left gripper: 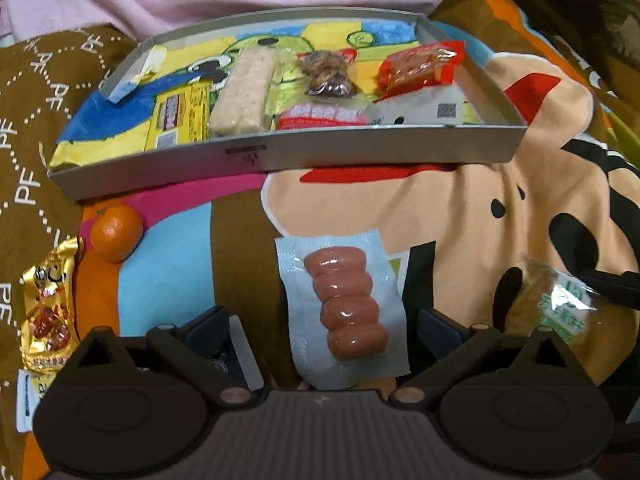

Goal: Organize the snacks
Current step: 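Grasp the pink sausage pack with the left tool while the right grasps the biscuit pack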

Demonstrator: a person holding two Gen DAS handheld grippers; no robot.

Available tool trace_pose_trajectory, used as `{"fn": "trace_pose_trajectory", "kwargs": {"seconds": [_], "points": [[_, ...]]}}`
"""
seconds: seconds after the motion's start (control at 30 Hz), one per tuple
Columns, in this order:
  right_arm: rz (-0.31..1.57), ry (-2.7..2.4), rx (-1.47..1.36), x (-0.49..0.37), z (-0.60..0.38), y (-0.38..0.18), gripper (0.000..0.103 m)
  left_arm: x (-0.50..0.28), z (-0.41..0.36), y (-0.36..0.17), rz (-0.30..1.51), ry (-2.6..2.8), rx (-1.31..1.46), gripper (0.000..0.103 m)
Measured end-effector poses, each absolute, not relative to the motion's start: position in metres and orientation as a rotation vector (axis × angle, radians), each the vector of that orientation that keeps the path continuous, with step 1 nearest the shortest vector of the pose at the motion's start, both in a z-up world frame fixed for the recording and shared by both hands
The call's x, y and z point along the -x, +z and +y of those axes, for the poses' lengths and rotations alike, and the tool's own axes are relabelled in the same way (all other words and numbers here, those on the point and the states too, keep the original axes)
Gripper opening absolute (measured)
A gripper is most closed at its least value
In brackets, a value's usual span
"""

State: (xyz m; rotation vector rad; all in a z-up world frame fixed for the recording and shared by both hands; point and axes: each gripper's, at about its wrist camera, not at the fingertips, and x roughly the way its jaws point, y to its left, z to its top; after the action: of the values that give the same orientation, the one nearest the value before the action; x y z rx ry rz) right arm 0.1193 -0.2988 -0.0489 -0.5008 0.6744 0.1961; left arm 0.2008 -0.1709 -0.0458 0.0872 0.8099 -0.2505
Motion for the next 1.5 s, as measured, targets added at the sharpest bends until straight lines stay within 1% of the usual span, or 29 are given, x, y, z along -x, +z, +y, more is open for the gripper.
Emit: {"fn": "trace_pose_trajectory", "kwargs": {"seconds": [0.07, 0.17, 0.27, 0.33, 0.4, 0.43, 0.47, 0.5, 0.6, 0.7, 0.77, 0.87, 0.9, 0.93, 1.03, 1.07, 1.1, 1.13, 1.5], "points": [[0.676, 0.194, 0.493, -0.119, -0.301, -0.049, 0.063, -0.202, -0.173, -0.048, 0.807, -0.242, -0.096, 0.101], [0.670, 0.194, 0.492, -0.117, -0.300, -0.049, 0.064, -0.203, -0.179, -0.051, 0.800, -0.240, -0.131, 0.097], [0.668, 0.196, 0.491, -0.116, -0.300, -0.050, 0.064, -0.204, -0.183, -0.053, 0.804, -0.242, -0.125, 0.087], [0.668, 0.196, 0.479, -0.116, -0.302, -0.051, 0.064, -0.204, -0.181, -0.052, 0.813, -0.244, -0.093, 0.077], [0.669, 0.197, 0.468, -0.118, -0.303, -0.052, 0.064, -0.203, -0.177, -0.052, 0.811, -0.241, -0.073, 0.073], [0.669, 0.197, 0.467, -0.117, -0.303, -0.052, 0.064, -0.202, -0.176, -0.051, 0.811, -0.247, -0.066, 0.068], [0.667, 0.197, 0.467, -0.117, -0.303, -0.052, 0.064, -0.200, -0.174, -0.051, 0.810, -0.251, -0.063, 0.065], [0.666, 0.197, 0.465, -0.118, -0.303, -0.052, 0.064, -0.199, -0.172, -0.051, 0.809, -0.254, -0.060, 0.063], [0.664, 0.195, 0.462, -0.118, -0.303, -0.052, 0.064, -0.195, -0.168, -0.050, 0.820, -0.266, -0.049, 0.063], [0.661, 0.193, 0.469, -0.119, -0.301, -0.053, 0.064, -0.197, -0.169, -0.050, 0.831, -0.287, -0.066, 0.066], [0.658, 0.192, 0.473, -0.119, -0.300, -0.053, 0.064, -0.201, -0.172, -0.050, 0.840, -0.294, -0.093, 0.069], [0.656, 0.193, 0.492, -0.121, -0.297, -0.057, 0.068, -0.203, -0.175, -0.051, 0.844, -0.305, -0.111, 0.070], [0.656, 0.193, 0.500, -0.122, -0.296, -0.058, 0.070, -0.203, -0.174, -0.051, 0.846, -0.306, -0.109, 0.068], [0.655, 0.193, 0.508, -0.123, -0.295, -0.060, 0.071, -0.203, -0.173, -0.051, 0.847, -0.312, -0.103, 0.064], [0.648, 0.191, 0.516, -0.123, -0.292, -0.063, 0.071, -0.202, -0.169, -0.049, 0.850, -0.321, -0.093, 0.061], [0.647, 0.190, 0.513, -0.123, -0.292, -0.063, 0.070, -0.201, -0.168, -0.048, 0.851, -0.325, -0.091, 0.060], [0.641, 0.188, 0.506, -0.123, -0.292, -0.062, 0.065, -0.202, -0.167, -0.048, 0.853, -0.329, -0.091, 0.059], [0.636, 0.184, 0.499, -0.123, -0.292, -0.061, 0.063, -0.201, -0.166, -0.047, 0.855, -0.334, -0.089, 0.058], [0.616, 0.161, 0.503, -0.121, -0.289, -0.058, 0.061, -0.188, -0.163, -0.043, 0.851, -0.342, -0.102, 0.058]]}}
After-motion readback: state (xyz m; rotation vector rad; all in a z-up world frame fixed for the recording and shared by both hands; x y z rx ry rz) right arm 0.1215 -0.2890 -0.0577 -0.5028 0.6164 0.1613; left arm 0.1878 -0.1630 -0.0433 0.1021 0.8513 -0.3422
